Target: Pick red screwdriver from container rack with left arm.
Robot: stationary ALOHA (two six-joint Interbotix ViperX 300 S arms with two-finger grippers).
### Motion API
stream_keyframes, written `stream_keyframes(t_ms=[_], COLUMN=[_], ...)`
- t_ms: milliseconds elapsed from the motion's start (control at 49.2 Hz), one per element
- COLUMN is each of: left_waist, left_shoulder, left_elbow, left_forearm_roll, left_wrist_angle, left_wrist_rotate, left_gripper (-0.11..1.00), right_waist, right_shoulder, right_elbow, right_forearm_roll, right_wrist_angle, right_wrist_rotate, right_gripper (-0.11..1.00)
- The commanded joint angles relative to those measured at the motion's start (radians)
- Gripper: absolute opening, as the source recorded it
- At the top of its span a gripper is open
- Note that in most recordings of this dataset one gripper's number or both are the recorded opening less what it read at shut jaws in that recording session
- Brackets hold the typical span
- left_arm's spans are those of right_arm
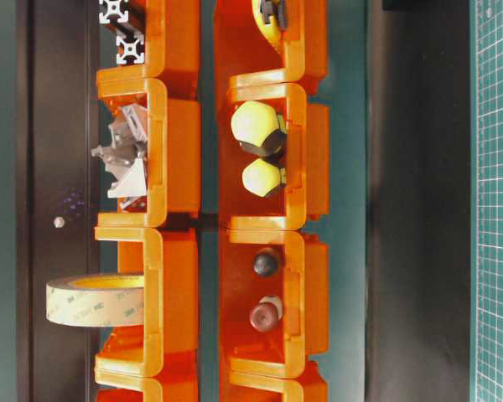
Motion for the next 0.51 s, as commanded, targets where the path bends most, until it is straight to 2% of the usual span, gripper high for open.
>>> stream_keyframes(t_ms=[0, 81, 142, 203, 264, 325, 345, 406, 467, 488], left_waist=[-0.009, -0.018, -0.034, -0.061, -0.097, -0.143, -0.164, -0.206, -0.245, -0.255], left_shoulder=[0.064, 0.123, 0.169, 0.215, 0.256, 0.29, 0.304, 0.324, 0.339, 0.342], left_elbow=[-0.064, -0.101, -0.137, -0.176, -0.216, -0.245, -0.255, -0.255, -0.232, -0.221], left_forearm_roll=[0.023, 0.06, 0.121, 0.221, 0.356, 0.511, 0.592, 0.744, 0.873, 0.893], left_wrist_angle=[0.021, 0.046, 0.084, 0.146, 0.23, 0.311, 0.345, 0.405, 0.451, 0.46], left_wrist_rotate=[0.002, 0.002, 0.002, -0.011, -0.057, -0.155, -0.221, -0.379, -0.528, -0.568], left_gripper=[0.0, 0.0, 0.0, 0.0, 0.0, 0.0, 0.0, 0.0, 0.0, 0.0], right_waist=[-0.003, -0.009, -0.011, -0.011, -0.011, -0.009, -0.011, -0.008, -0.006, -0.005], right_shoulder=[0.005, 0.003, 0.003, 0.005, 0.006, 0.006, 0.005, 0.005, 0.003, 0.005], right_elbow=[-0.012, -0.012, -0.012, -0.012, -0.012, -0.012, -0.012, -0.012, -0.012, -0.012], right_forearm_roll=[0.003, 0.003, 0.003, 0.005, 0.003, 0.003, 0.003, 0.005, 0.005, 0.003], right_wrist_angle=[-0.014, -0.014, -0.015, -0.012, -0.011, -0.011, -0.011, -0.011, -0.011, -0.009], right_wrist_rotate=[0.002, 0.002, 0.002, 0.002, 0.002, 0.002, 0.002, 0.002, 0.002, 0.002], right_gripper=[0.0, 0.0, 0.01, 0.01, 0.01, 0.01, 0.01, 0.01, 0.01, 0.0])
